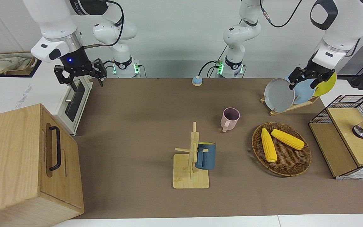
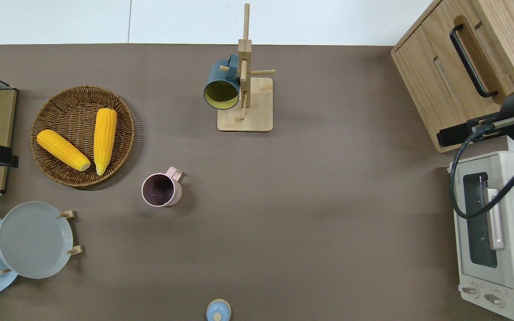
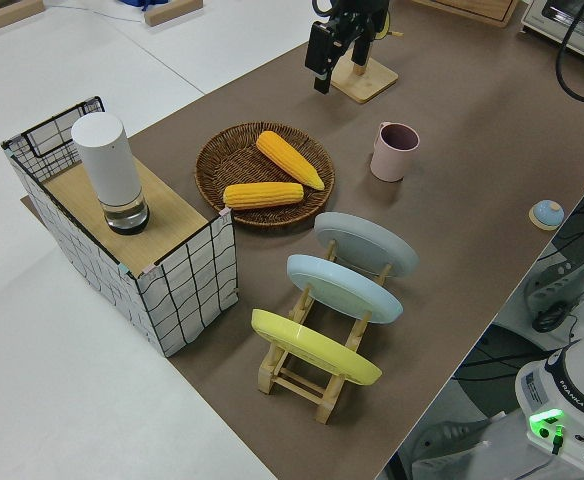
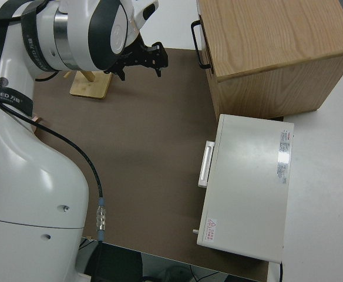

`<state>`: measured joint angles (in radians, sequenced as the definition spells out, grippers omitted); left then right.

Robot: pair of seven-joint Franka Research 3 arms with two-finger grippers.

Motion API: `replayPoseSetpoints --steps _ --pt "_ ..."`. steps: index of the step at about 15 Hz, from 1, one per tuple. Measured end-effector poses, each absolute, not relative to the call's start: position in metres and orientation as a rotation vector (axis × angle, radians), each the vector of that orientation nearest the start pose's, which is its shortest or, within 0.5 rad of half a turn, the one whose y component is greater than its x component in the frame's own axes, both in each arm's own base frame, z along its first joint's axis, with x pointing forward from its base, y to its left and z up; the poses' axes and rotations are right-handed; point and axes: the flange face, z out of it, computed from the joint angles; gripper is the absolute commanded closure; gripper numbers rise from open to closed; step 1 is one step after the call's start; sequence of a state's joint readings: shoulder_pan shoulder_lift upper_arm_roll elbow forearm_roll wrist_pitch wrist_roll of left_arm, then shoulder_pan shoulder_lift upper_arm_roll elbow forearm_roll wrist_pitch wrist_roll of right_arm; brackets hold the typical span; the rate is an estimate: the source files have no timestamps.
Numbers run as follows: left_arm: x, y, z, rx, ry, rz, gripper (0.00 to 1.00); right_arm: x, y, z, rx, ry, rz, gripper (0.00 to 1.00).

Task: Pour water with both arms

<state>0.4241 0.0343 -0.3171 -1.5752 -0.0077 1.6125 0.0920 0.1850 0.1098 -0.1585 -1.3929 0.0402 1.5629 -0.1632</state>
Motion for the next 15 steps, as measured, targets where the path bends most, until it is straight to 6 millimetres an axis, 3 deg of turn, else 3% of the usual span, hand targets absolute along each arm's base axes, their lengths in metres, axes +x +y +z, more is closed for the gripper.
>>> replayPoseSetpoints --steps 4,10,15 --pt "0.566 0.05 0.608 -3.172 -0.024 -0.011 0.0 0.587 0.026 0.646 -3.107 -0.3 -0.098 0.015" --pt "0.569 -0.002 0.606 -3.173 -0.021 0.0 0.0 0.587 0.026 0.646 -3.107 -0.3 -0.098 0.015" --pt "0.569 -0.007 0.605 -3.165 -0.046 0.002 0.0 0.587 0.026 0.646 -3.107 -0.3 -0.098 0.015"
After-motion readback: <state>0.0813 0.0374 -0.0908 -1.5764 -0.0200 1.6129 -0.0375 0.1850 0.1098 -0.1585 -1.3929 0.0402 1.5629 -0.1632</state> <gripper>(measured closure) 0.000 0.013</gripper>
